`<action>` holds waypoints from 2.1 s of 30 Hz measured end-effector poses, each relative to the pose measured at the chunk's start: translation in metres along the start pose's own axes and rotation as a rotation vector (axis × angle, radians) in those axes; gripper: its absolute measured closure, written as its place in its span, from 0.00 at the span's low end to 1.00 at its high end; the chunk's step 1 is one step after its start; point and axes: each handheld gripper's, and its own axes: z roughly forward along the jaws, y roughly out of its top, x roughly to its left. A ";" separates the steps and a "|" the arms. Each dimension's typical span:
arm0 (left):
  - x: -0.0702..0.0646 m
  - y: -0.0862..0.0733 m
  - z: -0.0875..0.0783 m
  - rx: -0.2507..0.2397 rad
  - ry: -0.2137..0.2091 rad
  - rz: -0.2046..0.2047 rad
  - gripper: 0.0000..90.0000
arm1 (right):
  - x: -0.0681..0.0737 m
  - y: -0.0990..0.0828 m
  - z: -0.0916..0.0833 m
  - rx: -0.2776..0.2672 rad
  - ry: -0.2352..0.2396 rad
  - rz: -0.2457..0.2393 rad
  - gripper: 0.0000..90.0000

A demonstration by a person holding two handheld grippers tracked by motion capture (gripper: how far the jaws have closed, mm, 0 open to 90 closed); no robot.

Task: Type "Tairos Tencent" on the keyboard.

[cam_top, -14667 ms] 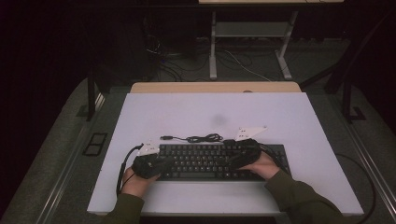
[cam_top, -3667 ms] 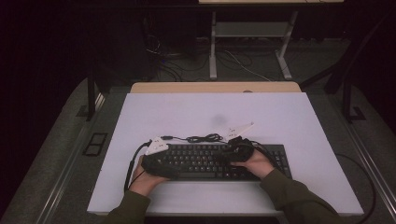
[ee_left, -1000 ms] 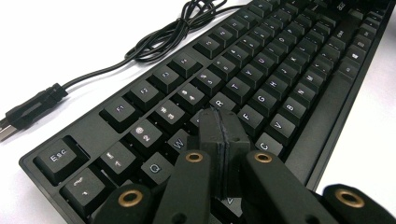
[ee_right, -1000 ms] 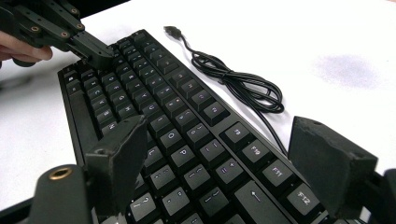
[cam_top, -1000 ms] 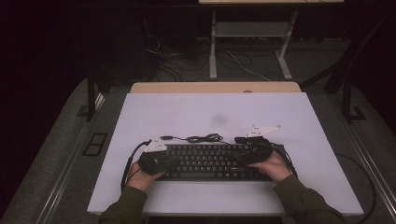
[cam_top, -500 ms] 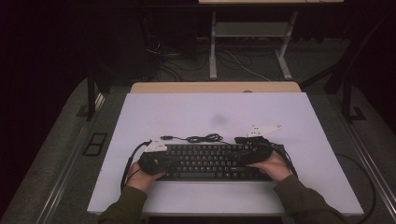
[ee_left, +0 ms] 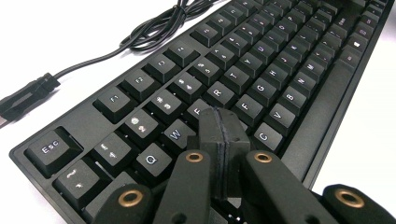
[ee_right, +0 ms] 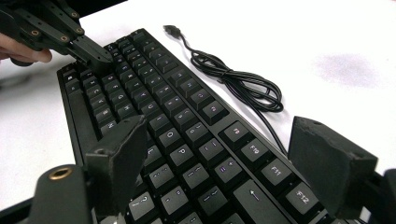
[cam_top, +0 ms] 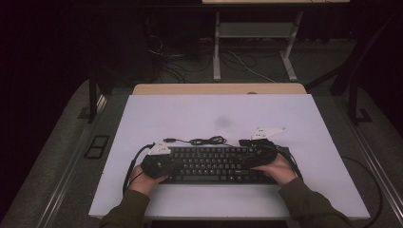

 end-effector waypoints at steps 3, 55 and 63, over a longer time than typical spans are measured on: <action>-0.001 0.002 -0.002 -0.017 -0.002 0.002 0.99 | 0.000 0.000 0.000 0.000 0.002 0.000 0.22; -0.033 0.004 0.006 -0.024 -0.159 0.042 0.99 | -0.001 -0.001 0.001 0.009 0.000 0.001 0.22; -0.034 0.003 0.014 0.002 -0.164 0.048 0.99 | -0.001 -0.001 0.001 0.008 0.001 0.001 0.22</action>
